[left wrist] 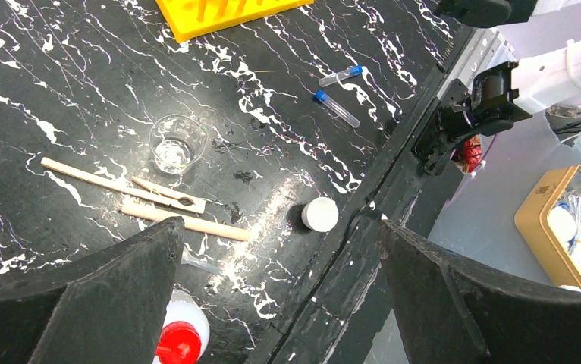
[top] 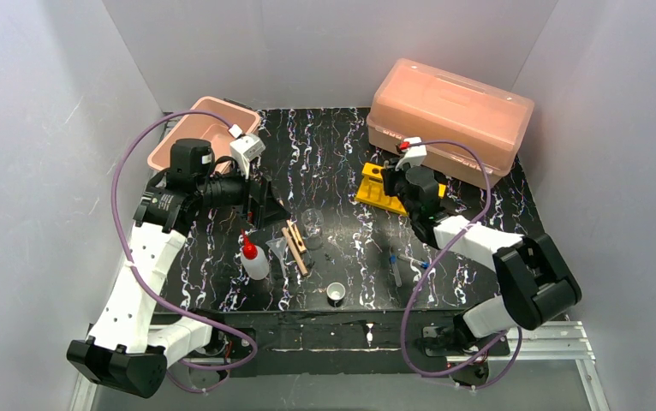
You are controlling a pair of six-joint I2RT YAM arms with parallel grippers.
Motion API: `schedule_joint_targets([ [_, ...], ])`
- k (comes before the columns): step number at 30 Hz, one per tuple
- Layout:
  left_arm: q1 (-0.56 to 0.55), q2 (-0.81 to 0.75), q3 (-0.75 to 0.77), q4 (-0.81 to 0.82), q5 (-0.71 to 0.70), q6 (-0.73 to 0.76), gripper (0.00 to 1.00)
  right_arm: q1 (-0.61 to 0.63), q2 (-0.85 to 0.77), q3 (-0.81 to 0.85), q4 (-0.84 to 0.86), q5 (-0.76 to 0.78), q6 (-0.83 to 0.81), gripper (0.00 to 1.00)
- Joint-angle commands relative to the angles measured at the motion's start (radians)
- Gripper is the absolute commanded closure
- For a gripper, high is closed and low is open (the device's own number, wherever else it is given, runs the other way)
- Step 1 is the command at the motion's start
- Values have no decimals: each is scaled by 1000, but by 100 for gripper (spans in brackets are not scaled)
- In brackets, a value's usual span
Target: Organize the chemistry lab equipment
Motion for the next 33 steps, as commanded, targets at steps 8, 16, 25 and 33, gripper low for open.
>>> schedule_joint_targets([
  [8,5,11,-10,-23,-14,9,2,-8,74,6,148,-17,-4,99],
  [16,5,8,-10,-23,-5,4,2,-13,100,11,167,-10,-9,99],
  [25,6,-4,-17,-30,-11,9,2,-17,108,7,172,-9,-13,99],
  [33,5,-7,-6,-44,-15,27,2,-17,120,8,162,-7,-17,99],
])
